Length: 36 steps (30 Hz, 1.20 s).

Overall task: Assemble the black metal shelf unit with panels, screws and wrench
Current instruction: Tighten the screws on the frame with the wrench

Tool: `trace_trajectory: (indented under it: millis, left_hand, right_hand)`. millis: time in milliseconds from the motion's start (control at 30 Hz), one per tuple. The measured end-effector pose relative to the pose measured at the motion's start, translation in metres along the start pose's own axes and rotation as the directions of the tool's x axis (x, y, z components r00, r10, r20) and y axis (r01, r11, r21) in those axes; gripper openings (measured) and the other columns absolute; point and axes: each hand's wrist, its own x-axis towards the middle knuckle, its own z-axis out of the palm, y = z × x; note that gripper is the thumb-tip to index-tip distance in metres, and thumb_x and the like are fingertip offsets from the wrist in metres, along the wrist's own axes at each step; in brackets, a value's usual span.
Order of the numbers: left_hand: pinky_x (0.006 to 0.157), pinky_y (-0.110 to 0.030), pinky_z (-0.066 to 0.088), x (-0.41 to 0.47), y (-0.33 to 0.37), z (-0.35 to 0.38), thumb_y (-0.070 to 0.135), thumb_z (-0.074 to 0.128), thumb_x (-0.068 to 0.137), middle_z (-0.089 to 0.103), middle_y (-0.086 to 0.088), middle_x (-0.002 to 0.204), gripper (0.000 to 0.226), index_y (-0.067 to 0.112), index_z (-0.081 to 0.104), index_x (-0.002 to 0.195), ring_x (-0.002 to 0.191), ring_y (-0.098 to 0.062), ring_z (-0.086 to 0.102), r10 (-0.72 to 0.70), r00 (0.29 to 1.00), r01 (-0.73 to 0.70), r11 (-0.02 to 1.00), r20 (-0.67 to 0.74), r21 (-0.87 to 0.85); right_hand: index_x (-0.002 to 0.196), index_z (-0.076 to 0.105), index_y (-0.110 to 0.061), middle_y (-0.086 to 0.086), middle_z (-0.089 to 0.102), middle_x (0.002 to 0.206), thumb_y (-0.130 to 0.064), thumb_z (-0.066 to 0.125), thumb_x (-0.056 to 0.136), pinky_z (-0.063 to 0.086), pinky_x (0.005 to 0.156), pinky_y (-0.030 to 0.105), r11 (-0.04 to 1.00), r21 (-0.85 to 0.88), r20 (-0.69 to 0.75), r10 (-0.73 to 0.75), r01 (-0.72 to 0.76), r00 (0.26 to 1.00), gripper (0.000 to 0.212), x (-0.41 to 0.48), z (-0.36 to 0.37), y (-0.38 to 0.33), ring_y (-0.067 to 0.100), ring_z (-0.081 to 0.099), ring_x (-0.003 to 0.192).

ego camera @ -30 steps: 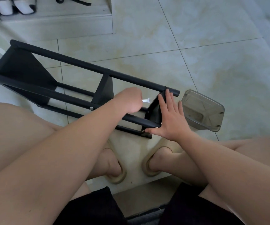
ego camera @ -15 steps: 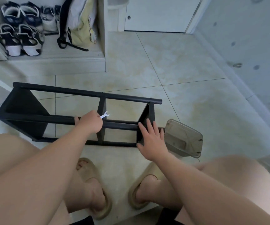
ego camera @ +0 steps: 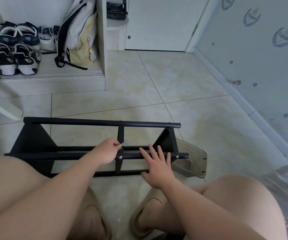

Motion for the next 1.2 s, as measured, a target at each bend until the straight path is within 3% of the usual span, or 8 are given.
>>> trace_trajectory:
  millis: [100, 167, 333, 500, 700, 867, 1000, 1200]
  left_hand:
    - [0.072, -0.038, 0.044, 0.004, -0.004, 0.000, 0.020, 0.039, 0.102, 0.064, -0.005, 0.092, 0.017, 0.018, 0.056, 0.100, 0.083, -0.026, 0.060, -0.033, 0.995, 0.040, 0.996, -0.094, 0.075]
    - [0.073, -0.038, 0.041, 0.003, -0.009, -0.005, 0.015, 0.040, 0.099, 0.061, -0.001, 0.089, 0.014, 0.019, 0.052, 0.103, 0.081, -0.022, 0.057, -0.100, 0.980, 0.136, 0.969, -0.172, 0.207]
    - [0.079, -0.036, 0.036, -0.003, -0.018, -0.003, 0.015, 0.039, 0.098, 0.061, -0.001, 0.096, 0.017, 0.019, 0.052, 0.109, 0.088, -0.024, 0.055, -0.149, 0.984, 0.174, 0.932, -0.102, 0.317]
    - [0.056, -0.031, 0.026, -0.002, -0.021, -0.003, 0.004, 0.040, 0.093, 0.044, -0.006, 0.068, 0.016, 0.009, 0.049, 0.081, 0.061, -0.022, 0.037, -0.115, 0.993, 0.109, 0.967, 0.013, 0.229]
    - [0.055, -0.030, 0.025, -0.004, -0.025, -0.001, 0.004, 0.041, 0.095, 0.042, -0.007, 0.070, 0.015, 0.009, 0.052, 0.087, 0.060, -0.020, 0.034, -0.093, 0.994, 0.080, 0.978, 0.061, 0.195]
    - [0.054, -0.031, 0.025, 0.003, -0.030, 0.001, 0.002, 0.043, 0.091, 0.041, -0.007, 0.061, 0.016, 0.008, 0.052, 0.078, 0.056, -0.021, 0.034, -0.094, 0.993, 0.078, 0.975, 0.065, 0.210]
    - [0.056, -0.030, 0.031, 0.007, -0.031, 0.000, 0.001, 0.045, 0.084, 0.049, -0.008, 0.059, 0.017, 0.007, 0.058, 0.075, 0.056, -0.024, 0.041, -0.144, 0.984, 0.119, 0.967, 0.100, 0.225]
    - [0.067, -0.029, 0.048, 0.012, -0.024, -0.010, 0.003, 0.046, 0.094, 0.074, -0.007, 0.089, 0.028, 0.004, 0.074, 0.094, 0.072, -0.020, 0.066, -0.176, 0.945, 0.101, 0.958, 0.274, 0.267]
  right_hand:
    - [0.160, -0.002, -0.041, 0.000, -0.015, 0.169, -0.037, 0.053, 0.098, -0.015, 0.120, 0.059, 0.998, 0.002, -0.023, 0.069, -0.069, 0.997, 0.083, -0.002, -0.003, 0.003, 0.032, -0.023, 0.153]
    - [0.160, -0.005, -0.040, 0.002, -0.019, 0.168, -0.037, 0.052, 0.098, -0.014, 0.120, 0.058, 0.999, -0.011, -0.048, 0.031, -0.031, 0.998, 0.084, -0.005, -0.002, -0.003, 0.033, -0.024, 0.152]
    - [0.158, -0.010, -0.044, -0.003, -0.019, 0.168, -0.039, 0.053, 0.099, -0.016, 0.120, 0.058, 0.988, -0.067, 0.002, -0.141, 0.141, 0.990, 0.086, -0.007, 0.008, -0.024, 0.029, -0.024, 0.153]
    - [0.159, 0.003, -0.044, -0.003, 0.005, 0.170, -0.033, 0.049, 0.101, -0.004, 0.124, 0.057, 0.991, -0.079, -0.016, -0.113, 0.112, 0.993, 0.075, -0.011, 0.001, -0.020, 0.025, -0.002, 0.156]
    - [0.159, 0.013, -0.040, -0.001, 0.019, 0.166, -0.044, 0.051, 0.098, 0.018, 0.121, 0.051, 0.989, -0.106, -0.006, -0.105, 0.104, 0.994, 0.072, -0.014, -0.007, -0.022, 0.026, 0.018, 0.152]
    - [0.161, 0.004, -0.035, 0.004, -0.008, 0.170, -0.067, 0.060, 0.086, 0.008, 0.123, 0.050, 0.984, -0.130, -0.115, -0.138, 0.122, 0.984, 0.100, 0.014, -0.021, -0.015, 0.030, -0.007, 0.156]
    - [0.159, -0.011, -0.037, 0.001, -0.029, 0.165, -0.084, 0.059, 0.071, -0.010, 0.121, 0.058, 0.959, -0.212, 0.002, -0.192, 0.188, 0.981, 0.122, 0.044, -0.030, -0.010, 0.029, -0.029, 0.151]
    - [0.153, -0.029, -0.037, 0.003, -0.048, 0.152, -0.101, 0.045, 0.056, -0.020, 0.116, 0.061, 0.922, -0.283, 0.127, -0.237, 0.265, 0.963, 0.138, 0.072, -0.033, 0.000, 0.030, -0.041, 0.144]
